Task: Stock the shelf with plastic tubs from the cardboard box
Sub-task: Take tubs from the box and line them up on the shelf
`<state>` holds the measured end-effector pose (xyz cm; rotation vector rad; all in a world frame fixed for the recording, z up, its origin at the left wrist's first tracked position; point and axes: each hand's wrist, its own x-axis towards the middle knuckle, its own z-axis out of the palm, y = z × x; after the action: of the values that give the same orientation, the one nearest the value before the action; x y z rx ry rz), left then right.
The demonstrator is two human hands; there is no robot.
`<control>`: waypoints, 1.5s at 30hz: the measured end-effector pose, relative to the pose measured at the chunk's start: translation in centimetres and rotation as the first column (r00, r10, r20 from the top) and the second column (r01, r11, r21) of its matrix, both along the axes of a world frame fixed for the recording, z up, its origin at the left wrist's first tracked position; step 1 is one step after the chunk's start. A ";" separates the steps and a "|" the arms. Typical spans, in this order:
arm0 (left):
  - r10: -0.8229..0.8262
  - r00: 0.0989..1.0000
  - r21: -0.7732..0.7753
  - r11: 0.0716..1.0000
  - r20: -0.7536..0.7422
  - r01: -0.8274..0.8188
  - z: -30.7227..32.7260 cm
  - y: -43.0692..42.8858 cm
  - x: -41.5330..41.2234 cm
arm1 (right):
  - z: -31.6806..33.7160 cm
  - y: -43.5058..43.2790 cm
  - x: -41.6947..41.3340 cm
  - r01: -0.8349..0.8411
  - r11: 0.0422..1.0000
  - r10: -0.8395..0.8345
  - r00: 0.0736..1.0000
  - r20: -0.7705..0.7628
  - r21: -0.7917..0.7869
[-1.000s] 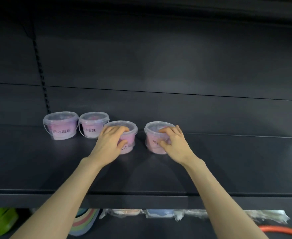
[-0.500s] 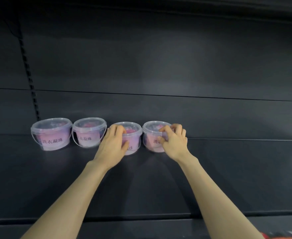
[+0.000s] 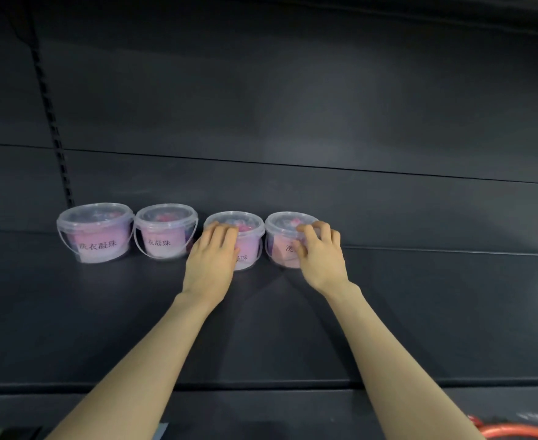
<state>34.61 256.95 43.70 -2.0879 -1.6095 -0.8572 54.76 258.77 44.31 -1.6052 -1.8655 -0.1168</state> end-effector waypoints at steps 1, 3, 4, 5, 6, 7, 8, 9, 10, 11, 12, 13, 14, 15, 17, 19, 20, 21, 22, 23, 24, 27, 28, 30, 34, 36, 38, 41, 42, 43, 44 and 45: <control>0.015 1.000 -0.037 0.999 -0.013 -0.015 0.0 0.0 0.0 | 0.2 -0.2 0.0 0.017 1.000 -0.017 0.999 0.037 -0.020; 0.038 0.998 -0.115 0.992 -0.045 -0.042 -0.1 -0.2 -0.2 | 0.7 -0.9 0.0 0.037 0.995 -0.029 0.996 0.085 -0.094; 0.045 0.997 -0.150 0.987 -0.066 -0.054 0.0 -0.8 -0.3 | 1.0 -1.6 0.0 0.036 0.991 -0.026 0.996 0.084 -0.130; 0.039 0.996 -0.174 0.983 -0.074 -0.052 0.2 -1.7 -0.3 | 1.3 -2.6 0.0 0.027 0.989 -0.017 0.998 0.066 -0.148; 0.016 0.998 -0.179 0.983 -0.059 -0.026 0.6 -2.9 -0.2 | 1.5 -3.8 0.1 0.010 0.990 -0.005 0.999 0.037 -0.143; -0.023 1.000 -0.157 0.987 -0.019 0.020 1.1 -4.3 0.0 | 1.9 -5.2 0.1 -0.010 0.994 0.010 1.000 0.002 -0.110; -0.072 0.997 -0.103 0.992 0.030 0.075 1.7 -5.8 0.2 | 2.3 -6.7 0.1 -0.028 0.998 0.026 0.999 -0.036 -0.058; -0.121 0.990 -0.029 0.992 0.069 0.123 2.2 -7.5 0.5 | 2.6 -8.4 0.3 -0.040 0.999 0.040 0.996 -0.078 0.000; -0.163 0.983 0.043 0.986 0.088 0.160 2.7 -9.3 0.8 | 2.9 -10.1 0.5 -0.046 0.997 0.052 0.992 -0.112 0.059; -0.198 0.975 0.103 0.977 0.100 0.188 3.1 -11.0 1.1 | 3.2 -12.0 0.8 -0.049 0.992 0.063 0.990 -0.127 0.116; -0.230 0.966 0.150 0.966 0.116 0.212 3.4 -12.8 1.4 | 3.3 -13.8 1.1 -0.051 0.985 0.073 0.990 -0.125 0.167; -0.260 0.956 0.186 0.954 0.134 0.233 3.5 -14.7 1.8 | 3.2 -15.7 1.5 -0.058 0.976 0.083 0.990 -0.116 0.210; -0.284 0.947 0.214 0.945 0.152 0.249 3.4 -16.6 2.3 | 3.0 -17.6 2.0 -0.069 0.967 0.099 0.989 -0.109 0.245; -0.299 0.940 0.228 0.939 0.165 0.259 3.0 -18.5 2.8 | 2.6 -19.4 2.6 -0.083 0.960 0.115 0.987 -0.108 0.266; -0.311 0.935 0.216 0.937 0.170 0.273 1.6 -21.9 4.0 | 1.0 -22.9 4.0 -0.106 0.953 0.147 0.981 -0.129 0.283; -0.307 0.937 0.173 0.945 0.164 0.279 -0.9 -25.0 5.4 | -1.4 -26.1 5.6 -0.118 0.958 0.166 0.972 -0.168 0.262; -0.303 0.938 0.137 0.949 0.168 0.283 -2.4 -26.5 6.2 | -3.0 -27.5 6.6 -0.123 0.964 0.170 0.967 -0.190 0.235; -0.299 0.937 0.098 0.953 0.183 0.285 -4.3 -28.1 7.1 | -4.9 -28.9 7.6 -0.131 0.972 0.172 0.962 -0.211 0.193; -0.288 0.935 0.056 0.958 0.209 0.282 -6.2 -29.6 8.1 | -6.9 -30.3 8.5 -0.142 0.980 0.171 0.958 -0.228 0.138; -0.269 0.932 0.002 0.961 0.243 0.276 -8.3 -31.0 9.2 | -9.1 -31.5 9.5 -0.153 0.985 0.166 0.958 -0.234 0.076; -0.244 0.928 -0.061 0.961 0.282 0.271 -10.5 -32.4 10.4 | -11.3 -32.8 10.4 -0.159 0.987 0.158 0.959 -0.236 0.013; -0.167 0.933 -0.229 0.942 0.318 0.246 -16.6 -36.3 13.3 | -18.2 -36.1 12.9 -0.165 0.976 0.126 0.959 -0.252 -0.143; -0.132 0.939 -0.286 0.931 0.319 0.228 -18.9 -37.7 14.2 | -20.6 -37.1 13.7 -0.164 0.965 0.107 0.959 -0.263 -0.205; -0.045 0.941 -0.401 0.897 0.337 0.187 -23.0 -39.9 15.4 | -25.1 -38.8 15.1 -0.150 0.934 0.063 0.963 -0.263 -0.323; 0.123 0.913 -0.590 0.794 0.390 0.144 -31.3 -43.4 16.8 | -33.7 -42.0 16.8 -0.132 0.832 0.013 0.975 -0.220 -0.539; 0.219 0.901 -0.691 0.714 0.375 0.114 -35.6 -44.8 17.1 | -37.9 -43.3 17.1 -0.146 0.773 -0.009 0.971 -0.241 -0.618; 0.293 0.896 -0.785 0.612 0.333 0.092 -39.8 -46.3 17.2 | -41.9 -44.5 16.9 -0.148 0.723 -0.032 0.968 -0.248 -0.675; 0.363 0.877 -0.865 0.491 0.315 0.107 -45.8 -48.0 17.3 | -47.4 -45.9 16.3 -0.176 0.632 -0.064 0.959 -0.277 -0.754; 0.384 0.869 -0.875 0.473 0.311 0.104 -47.6 -48.3 17.3 | -49.2 -46.2 16.1 -0.187 0.601 -0.073 0.955 -0.287 -0.777; 0.402 0.861 -0.879 0.466 0.312 0.100 -49.4 -48.6 17.2 | -50.8 -46.4 15.9 -0.191 0.582 -0.075 0.955 -0.286 -0.791; 0.420 0.851 -0.880 0.465 0.316 0.097 -51.1 -48.6 17.2 | -52.5 -46.6 15.8 -0.189 0.570 -0.071 0.958 -0.277 -0.800; 0.441 0.838 -0.883 0.460 0.320 0.095 -52.7 -48.7 17.2 | -54.1 -46.7 15.6 -0.184 0.550 -0.074 0.961 -0.267 -0.814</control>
<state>51.82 208.28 -9.05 -2.2711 -3.0566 -0.5433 70.33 212.11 -9.76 -1.9995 -1.8257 1.1640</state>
